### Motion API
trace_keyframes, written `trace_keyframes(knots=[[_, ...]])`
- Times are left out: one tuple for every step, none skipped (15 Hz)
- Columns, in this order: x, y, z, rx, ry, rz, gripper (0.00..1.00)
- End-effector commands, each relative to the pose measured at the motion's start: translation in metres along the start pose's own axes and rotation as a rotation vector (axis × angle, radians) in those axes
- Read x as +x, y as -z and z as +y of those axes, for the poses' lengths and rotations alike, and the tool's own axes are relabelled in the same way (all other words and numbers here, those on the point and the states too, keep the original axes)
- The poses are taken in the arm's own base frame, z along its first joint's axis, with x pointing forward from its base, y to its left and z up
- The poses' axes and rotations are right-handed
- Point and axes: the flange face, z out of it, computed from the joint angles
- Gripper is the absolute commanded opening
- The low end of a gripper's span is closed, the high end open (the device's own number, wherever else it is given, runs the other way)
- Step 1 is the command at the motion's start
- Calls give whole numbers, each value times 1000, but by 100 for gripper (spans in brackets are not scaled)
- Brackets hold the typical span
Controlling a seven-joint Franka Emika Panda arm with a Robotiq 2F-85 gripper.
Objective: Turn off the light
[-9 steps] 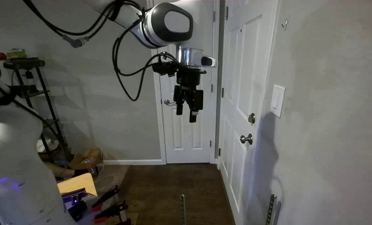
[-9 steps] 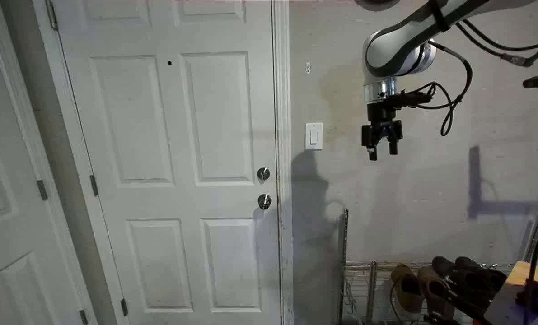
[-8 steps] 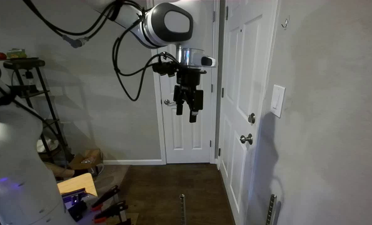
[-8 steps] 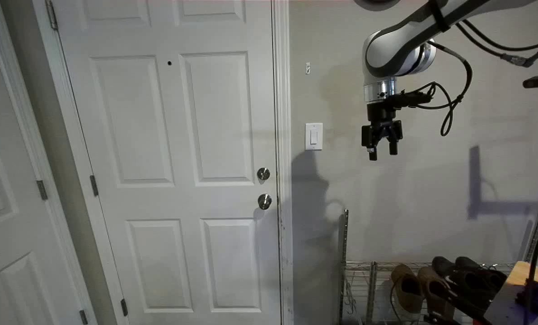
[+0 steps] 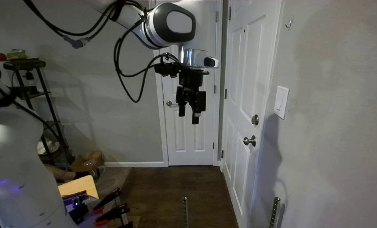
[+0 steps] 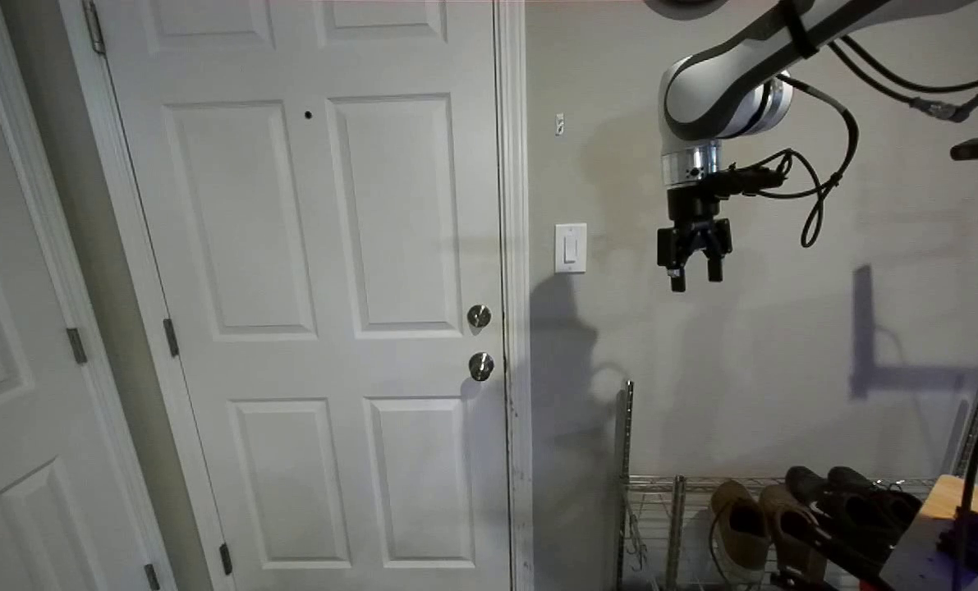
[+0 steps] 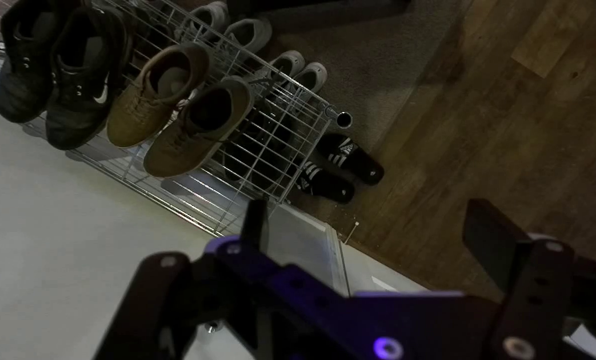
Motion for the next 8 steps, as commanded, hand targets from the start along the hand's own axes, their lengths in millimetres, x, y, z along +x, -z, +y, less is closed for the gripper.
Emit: trace_keyframes(knots=[[0,0,0,0,0,-1,100],[0,0,0,0,0,-1,95],[2,1,1,19,9,0,74],[4,0,1,28,18,-1,70],[6,-1,1,46,34,-3,68],[9,-3,1,70,62,-9,63],[13,-6,0,101,105,-7,56],[17,-8,-2,134,148,-8,49]])
